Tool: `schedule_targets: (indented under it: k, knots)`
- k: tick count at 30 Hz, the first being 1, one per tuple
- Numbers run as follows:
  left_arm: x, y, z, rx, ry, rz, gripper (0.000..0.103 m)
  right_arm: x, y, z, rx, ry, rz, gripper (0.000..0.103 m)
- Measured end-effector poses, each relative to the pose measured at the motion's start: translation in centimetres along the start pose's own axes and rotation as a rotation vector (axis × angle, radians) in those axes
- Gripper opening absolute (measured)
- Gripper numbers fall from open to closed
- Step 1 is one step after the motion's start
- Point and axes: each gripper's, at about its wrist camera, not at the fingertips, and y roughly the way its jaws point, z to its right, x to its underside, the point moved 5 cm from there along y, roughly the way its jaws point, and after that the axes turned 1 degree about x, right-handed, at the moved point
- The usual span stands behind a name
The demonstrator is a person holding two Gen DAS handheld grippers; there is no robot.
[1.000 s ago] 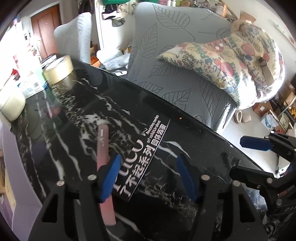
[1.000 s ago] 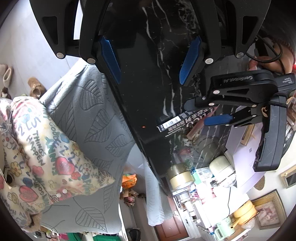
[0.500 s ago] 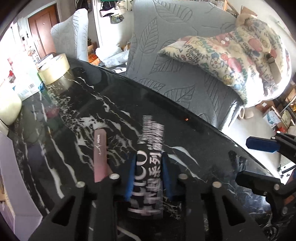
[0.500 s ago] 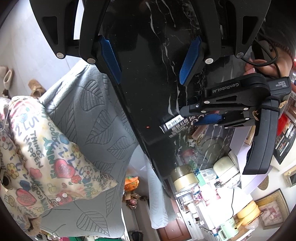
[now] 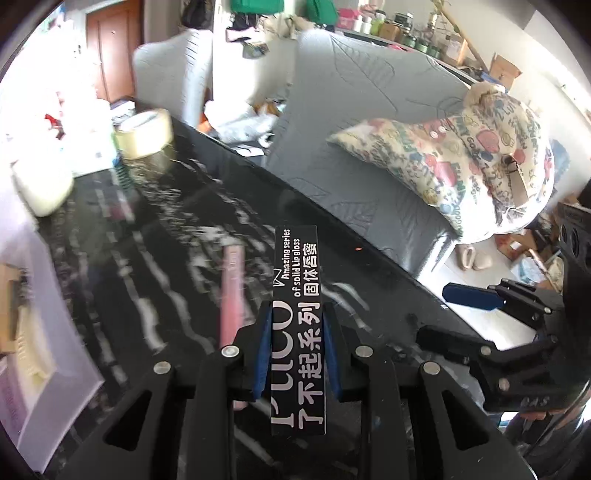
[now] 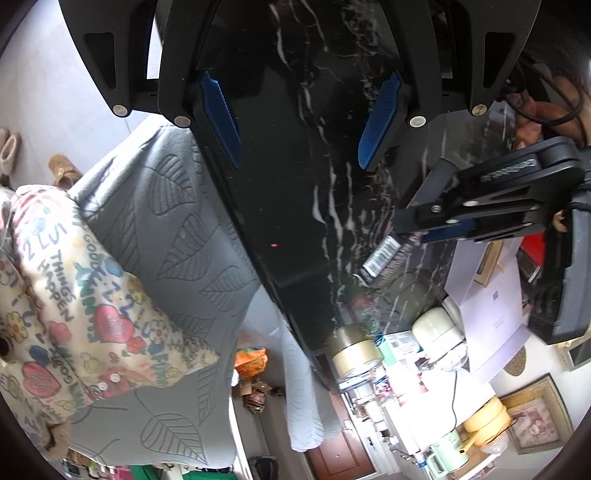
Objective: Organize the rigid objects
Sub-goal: 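Grasp the black lip-gloss box with the left gripper while the right grasps the pink tube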
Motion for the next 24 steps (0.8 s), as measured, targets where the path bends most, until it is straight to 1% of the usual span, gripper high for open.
schedule_targets:
  k: [3, 9, 13, 15, 17, 19, 22, 23, 24]
  knots:
    - [0.8, -1.3, -1.4, -0.073, -0.012, 0.013, 0.025, -0.3, 0.5, -1.0, -0.008, -0.025, -0.005, 0.066]
    - [3.5, -3.5, -4.9, -0.126, -0.131, 0.029, 0.025, -1.1, 1.9, -3.9, -0.046, -0.078, -0.011, 0.066]
    - [5.4, -4.8, -7.1, -0.15, -0.197, 0.038, 0.025, -1.7, 2.7, -6.0, -0.047, -0.12, -0.009, 0.066]
    - [6.2, -5.1, -7.6, -0.136, -0.225, 0.037, 0.025, -2.1, 3.0, -7.1, -0.047, -0.143, -0.006, 0.066]
    - [7.1, -5.4, -8.3, -0.151, -0.255, 0.035, 0.025, -2.7, 3.6, -8.3, -0.048, -0.165, 0.002, 0.066]
    - [7.8, -5.6, -9.0, -0.172, -0.277, 0.038, 0.025, -3.1, 4.2, -9.2, -0.028, -0.177, 0.0, 0.066]
    - [8.7, -5.7, -9.9, -0.175, -0.311, 0.032, 0.025, -3.4, 5.5, -10.4, -0.018, -0.187, -0.012, 0.066]
    - [9.0, -5.7, -10.1, -0.176, -0.317, 0.031, 0.025, -3.5, 6.0, -10.7, -0.021, -0.19, -0.021, 0.065]
    - [9.3, -5.8, -10.2, -0.179, -0.32, 0.032, 0.025, -3.4, 6.7, -11.1, -0.024, -0.192, -0.039, 0.061]
